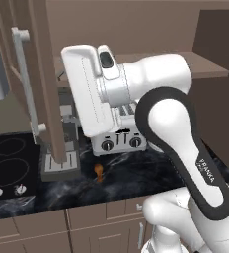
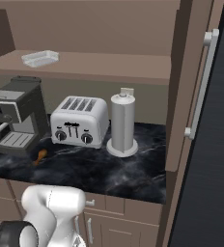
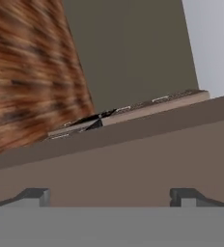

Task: Retrieve the tupperware from the cabinet, then place the raw meat into the tupperware to avoid contamination.

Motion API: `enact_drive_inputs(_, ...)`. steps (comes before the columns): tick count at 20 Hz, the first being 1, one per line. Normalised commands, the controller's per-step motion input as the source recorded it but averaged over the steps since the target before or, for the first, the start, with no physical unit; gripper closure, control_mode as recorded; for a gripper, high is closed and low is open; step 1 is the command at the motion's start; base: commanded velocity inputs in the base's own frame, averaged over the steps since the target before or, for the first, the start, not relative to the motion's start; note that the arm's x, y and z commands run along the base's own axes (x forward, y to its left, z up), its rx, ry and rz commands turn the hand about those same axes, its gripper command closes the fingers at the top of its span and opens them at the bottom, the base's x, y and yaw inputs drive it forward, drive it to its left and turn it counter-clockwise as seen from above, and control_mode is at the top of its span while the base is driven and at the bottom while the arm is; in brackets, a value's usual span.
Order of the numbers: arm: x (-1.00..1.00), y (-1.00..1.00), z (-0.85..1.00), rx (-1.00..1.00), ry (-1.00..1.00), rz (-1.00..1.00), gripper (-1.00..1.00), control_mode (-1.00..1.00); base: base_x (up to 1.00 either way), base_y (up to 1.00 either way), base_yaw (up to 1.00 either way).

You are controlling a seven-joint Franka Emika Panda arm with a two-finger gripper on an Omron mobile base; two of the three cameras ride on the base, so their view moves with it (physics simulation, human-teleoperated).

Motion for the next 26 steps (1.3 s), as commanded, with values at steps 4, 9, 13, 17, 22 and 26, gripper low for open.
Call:
enact_drive_inputs(4, 0.02, 0.63, -0.15, -0.03, 0.00, 0.00, -1.00, -1.00, 0.00, 0.00, 0.00)
enact_drive_inputs(9, 0.05, 0.50, -0.11, -0.02, 0.00, 0.00, -1.00, -1.00, 0.00, 0.00, 0.00)
enact_drive_inputs(13, 0.00, 0.13, 0.00, 0.00, 0.00, 0.00, -1.00, -1.00, 0.00, 0.00, 0.00)
enact_drive_inputs(17, -0.08, -0.03, 0.04, 0.00, -0.02, 0.00, -1.00, -1.00, 0.00, 0.00, 0.00)
enact_drive_inputs(22, -0.05, -0.22, 0.08, 0.00, -0.03, 0.00, -1.00, -1.00, 0.00, 0.00, 0.00)
enact_drive_inputs(26, -0.03, -0.34, 0.09, 0.00, -0.02, 0.00, -1.00, -1.00, 0.00, 0.00, 0.00)
